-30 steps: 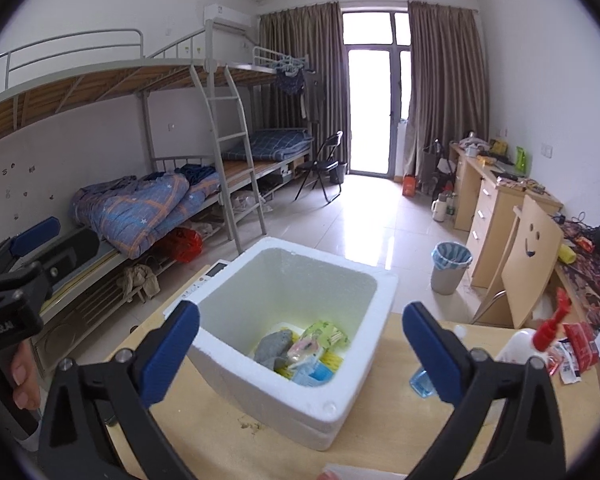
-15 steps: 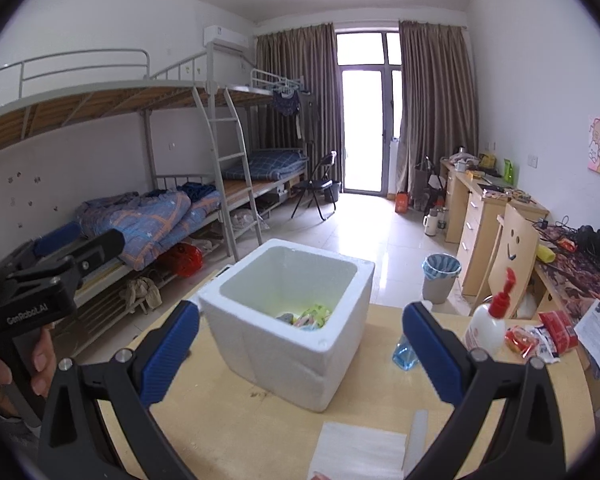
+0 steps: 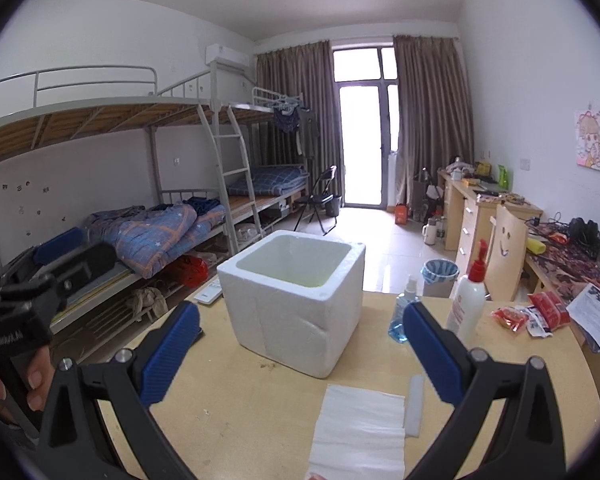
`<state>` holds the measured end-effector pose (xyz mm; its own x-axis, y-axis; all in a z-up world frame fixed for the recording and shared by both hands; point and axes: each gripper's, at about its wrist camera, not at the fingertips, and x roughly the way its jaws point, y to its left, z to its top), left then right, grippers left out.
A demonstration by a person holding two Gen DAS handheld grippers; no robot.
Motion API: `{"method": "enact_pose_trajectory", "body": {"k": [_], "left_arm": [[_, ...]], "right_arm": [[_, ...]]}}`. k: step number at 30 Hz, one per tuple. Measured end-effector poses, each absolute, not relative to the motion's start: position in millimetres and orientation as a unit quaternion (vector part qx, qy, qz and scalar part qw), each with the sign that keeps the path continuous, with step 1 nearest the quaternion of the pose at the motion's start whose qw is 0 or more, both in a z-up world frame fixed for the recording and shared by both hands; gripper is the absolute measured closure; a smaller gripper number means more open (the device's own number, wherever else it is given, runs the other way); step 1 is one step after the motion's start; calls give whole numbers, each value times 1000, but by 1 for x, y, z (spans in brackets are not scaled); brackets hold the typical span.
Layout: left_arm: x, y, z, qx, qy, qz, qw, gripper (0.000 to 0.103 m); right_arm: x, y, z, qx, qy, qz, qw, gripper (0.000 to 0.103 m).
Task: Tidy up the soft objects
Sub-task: 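Move both open grippers back toward the white tissue and foam roll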
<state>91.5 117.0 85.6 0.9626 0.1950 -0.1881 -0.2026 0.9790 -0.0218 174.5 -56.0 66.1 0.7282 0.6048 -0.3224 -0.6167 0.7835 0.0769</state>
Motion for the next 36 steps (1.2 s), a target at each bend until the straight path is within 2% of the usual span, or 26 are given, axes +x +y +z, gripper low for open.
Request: {"method": "enact_pose_trajectory", "body": {"k": [20,36], "left_arm": [[58,84,23,-26,60,92,994,1],[52,68,-13,-49,91,86,991,1]], "right_arm": [[136,-94,18,-17,129,303,944,0],[127,-106,-7,-19,144,292,945,0]]}}
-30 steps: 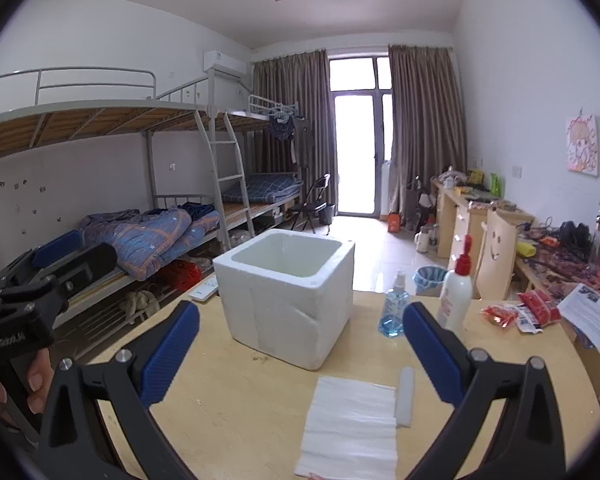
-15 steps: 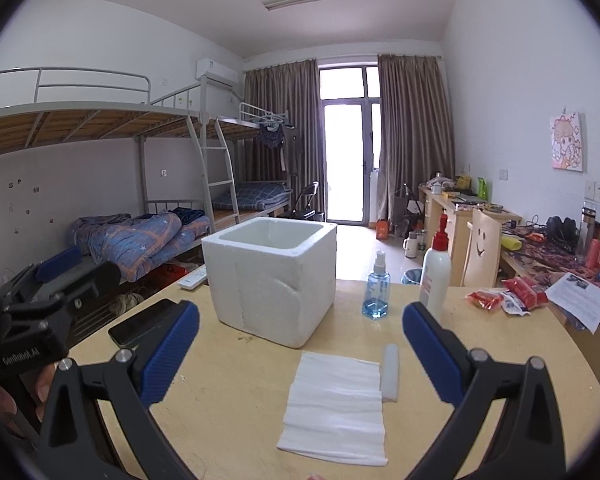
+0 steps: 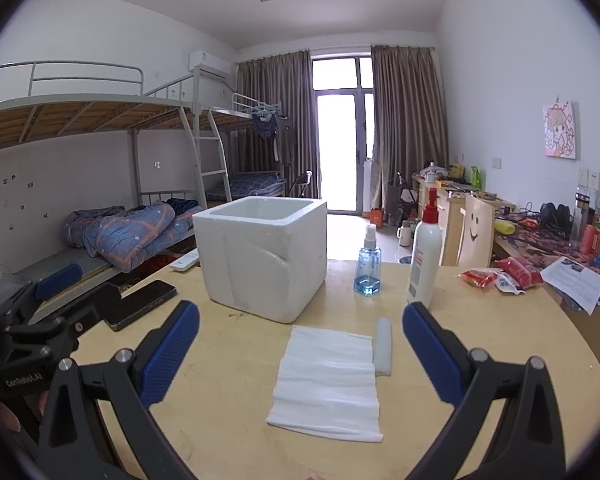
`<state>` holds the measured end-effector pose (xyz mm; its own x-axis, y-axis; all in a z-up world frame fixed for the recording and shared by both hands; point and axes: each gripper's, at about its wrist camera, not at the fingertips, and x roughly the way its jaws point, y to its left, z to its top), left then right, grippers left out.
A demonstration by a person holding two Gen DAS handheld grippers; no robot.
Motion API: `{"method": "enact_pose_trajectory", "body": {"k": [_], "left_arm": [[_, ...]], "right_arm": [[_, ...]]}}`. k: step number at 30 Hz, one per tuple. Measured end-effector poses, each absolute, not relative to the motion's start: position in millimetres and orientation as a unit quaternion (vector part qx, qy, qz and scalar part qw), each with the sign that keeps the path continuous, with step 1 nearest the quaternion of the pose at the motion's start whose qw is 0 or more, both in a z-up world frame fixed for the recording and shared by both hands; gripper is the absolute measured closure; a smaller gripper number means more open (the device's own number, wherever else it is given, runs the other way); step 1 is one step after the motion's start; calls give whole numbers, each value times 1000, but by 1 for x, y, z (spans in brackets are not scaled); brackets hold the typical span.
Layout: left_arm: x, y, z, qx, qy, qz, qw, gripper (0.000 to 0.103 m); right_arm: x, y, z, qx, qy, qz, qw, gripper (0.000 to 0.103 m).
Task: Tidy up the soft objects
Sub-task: 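Move both open grippers back toward the white tissue and foam roll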
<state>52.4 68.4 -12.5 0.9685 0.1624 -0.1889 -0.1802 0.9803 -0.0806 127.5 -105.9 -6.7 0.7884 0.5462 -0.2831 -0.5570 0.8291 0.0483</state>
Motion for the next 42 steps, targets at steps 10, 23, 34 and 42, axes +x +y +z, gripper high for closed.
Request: {"method": "enact_pose_trajectory", "body": {"k": [10,23,34,42], "left_arm": [[54,66,-23,-58,99,89,989,1],[71,43,-28,-43,122,57,990,1],[105,9,-36,-18,158,18,987,1],[133,-7,-46,-4,199,-2,980,1]], "right_arm": [[121,-108,-13,-32,143,286,947,0],[132,-136,-19,-17,160,259,952,0],[165,-168,-30,4,208,229,951,0],[182,-176,-40,12,231,233,945,0]]}}
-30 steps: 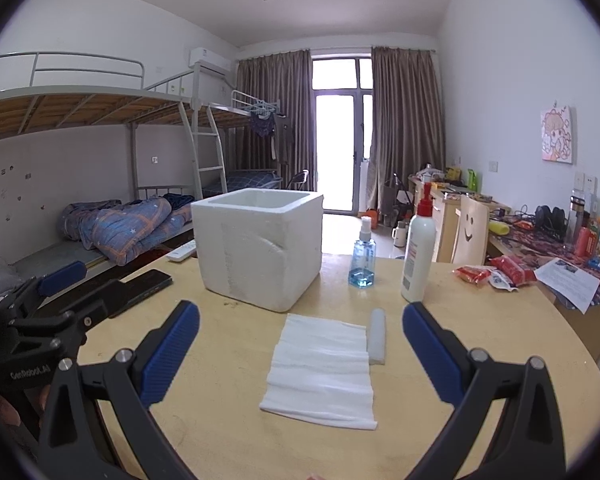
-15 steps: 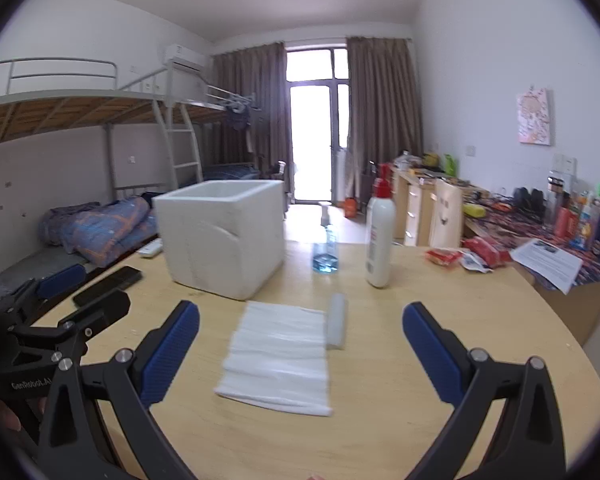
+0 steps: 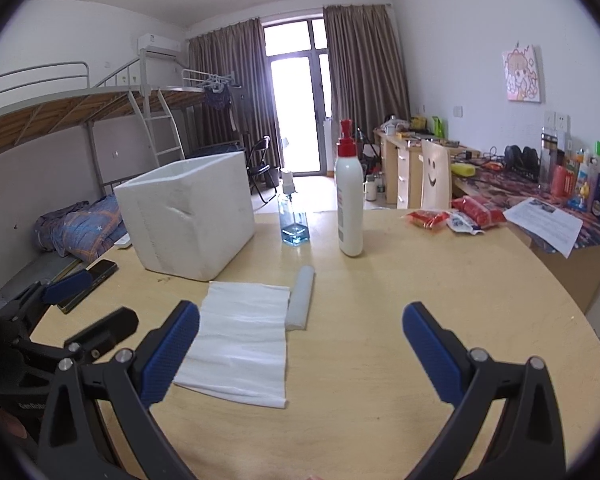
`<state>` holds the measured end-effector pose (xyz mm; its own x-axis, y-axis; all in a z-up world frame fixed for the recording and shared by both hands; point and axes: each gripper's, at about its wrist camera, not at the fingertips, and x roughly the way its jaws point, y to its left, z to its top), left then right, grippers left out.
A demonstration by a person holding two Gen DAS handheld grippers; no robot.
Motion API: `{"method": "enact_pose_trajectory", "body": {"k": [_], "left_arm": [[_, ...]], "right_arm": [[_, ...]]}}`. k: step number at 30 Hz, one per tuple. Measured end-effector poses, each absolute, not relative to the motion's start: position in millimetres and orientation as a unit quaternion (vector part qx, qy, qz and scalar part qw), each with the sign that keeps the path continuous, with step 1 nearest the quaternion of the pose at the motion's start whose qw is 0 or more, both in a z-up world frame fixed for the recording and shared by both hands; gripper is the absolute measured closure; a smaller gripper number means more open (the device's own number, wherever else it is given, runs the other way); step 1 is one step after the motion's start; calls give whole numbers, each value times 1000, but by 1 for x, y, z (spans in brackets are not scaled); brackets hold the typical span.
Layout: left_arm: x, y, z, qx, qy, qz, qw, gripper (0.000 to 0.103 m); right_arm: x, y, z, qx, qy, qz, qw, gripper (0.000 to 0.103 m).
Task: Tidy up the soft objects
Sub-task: 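Move both open grippers back toward the white tissue and foam roll, then lower the left gripper onto the white tissue sheet and close it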
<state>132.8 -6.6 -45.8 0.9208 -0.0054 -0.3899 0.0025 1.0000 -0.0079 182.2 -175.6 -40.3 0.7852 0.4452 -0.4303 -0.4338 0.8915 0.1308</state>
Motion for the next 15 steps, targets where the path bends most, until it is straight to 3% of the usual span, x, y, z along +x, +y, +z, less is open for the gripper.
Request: {"method": "enact_pose_trajectory", "body": {"k": [15], "left_arm": [[195,-10,-69,1,306,-32,951,1]], "right_arm": [[234,-163,-52,19,321,232,918,0]]}}
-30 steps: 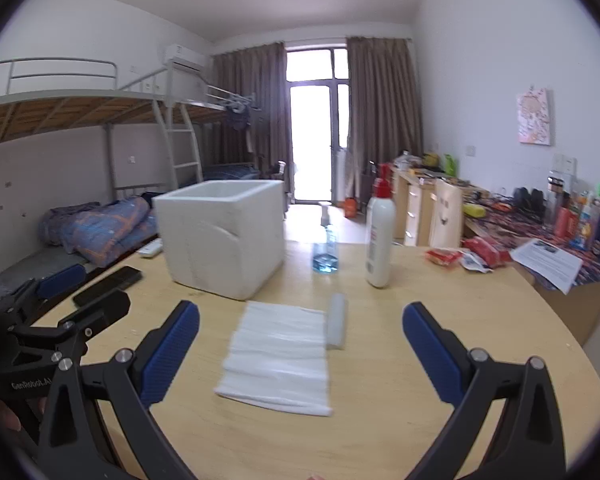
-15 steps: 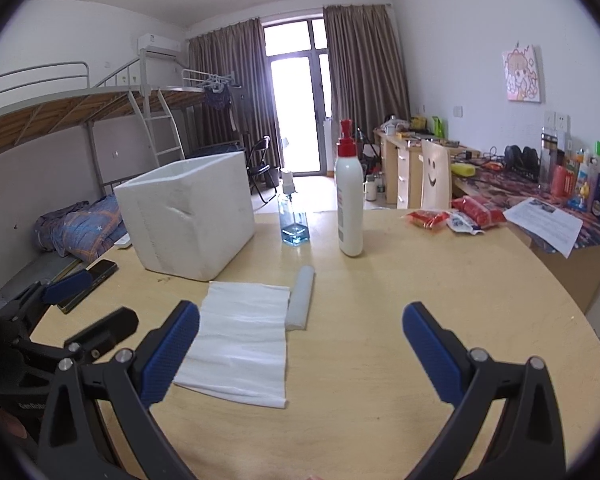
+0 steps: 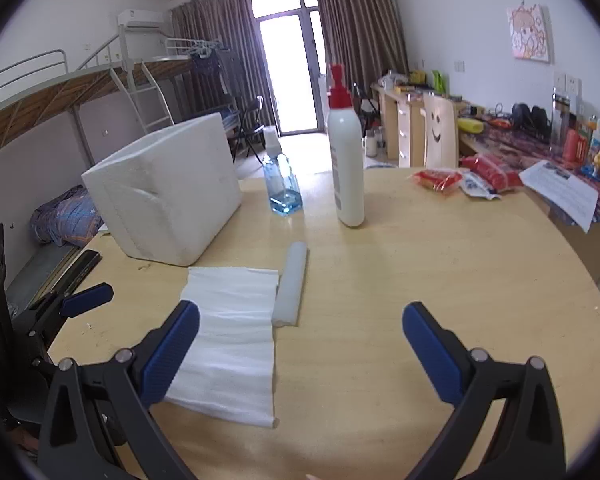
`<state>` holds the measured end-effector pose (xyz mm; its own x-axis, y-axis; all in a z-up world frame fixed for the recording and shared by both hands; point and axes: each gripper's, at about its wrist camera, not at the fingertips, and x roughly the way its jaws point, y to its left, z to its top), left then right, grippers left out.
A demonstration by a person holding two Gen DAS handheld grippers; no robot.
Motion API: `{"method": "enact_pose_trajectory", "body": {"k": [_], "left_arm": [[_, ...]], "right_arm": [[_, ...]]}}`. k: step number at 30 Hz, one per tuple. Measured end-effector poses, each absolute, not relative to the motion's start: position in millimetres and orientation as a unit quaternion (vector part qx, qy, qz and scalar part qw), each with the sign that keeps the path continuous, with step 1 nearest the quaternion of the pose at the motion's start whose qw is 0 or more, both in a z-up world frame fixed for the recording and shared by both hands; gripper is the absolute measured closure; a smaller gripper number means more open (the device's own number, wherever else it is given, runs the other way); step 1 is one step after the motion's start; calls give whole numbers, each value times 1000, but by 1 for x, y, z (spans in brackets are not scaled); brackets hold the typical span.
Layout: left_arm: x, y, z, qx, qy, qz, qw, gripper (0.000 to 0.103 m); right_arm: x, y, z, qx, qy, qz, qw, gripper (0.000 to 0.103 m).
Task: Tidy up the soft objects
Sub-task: 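Lower the left gripper onto the white tissue sheet and close it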
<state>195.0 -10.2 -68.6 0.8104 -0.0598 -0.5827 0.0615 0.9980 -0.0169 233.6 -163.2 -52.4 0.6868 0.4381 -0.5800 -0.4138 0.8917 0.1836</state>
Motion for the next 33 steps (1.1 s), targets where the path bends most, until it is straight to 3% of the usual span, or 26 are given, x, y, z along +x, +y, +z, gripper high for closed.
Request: {"method": "enact_pose_trajectory", "body": {"k": [4,13,26,33], "left_arm": [[206,-7,-73,3,318,-45,947,2],[220,-7,-85,10,350,-94,932,14],[238,-13,-102,29,397,-123,909,45],[243,-11,-110,35,424,-113,898,51]], "right_arm": [[243,-161,-56,12,335,226,915,0],[254,-155,-62,6,359,241,902,0],[275,-141,-82,-4,413,245,877,0],[281,-134,-87,-20,427,235,873,0]]}}
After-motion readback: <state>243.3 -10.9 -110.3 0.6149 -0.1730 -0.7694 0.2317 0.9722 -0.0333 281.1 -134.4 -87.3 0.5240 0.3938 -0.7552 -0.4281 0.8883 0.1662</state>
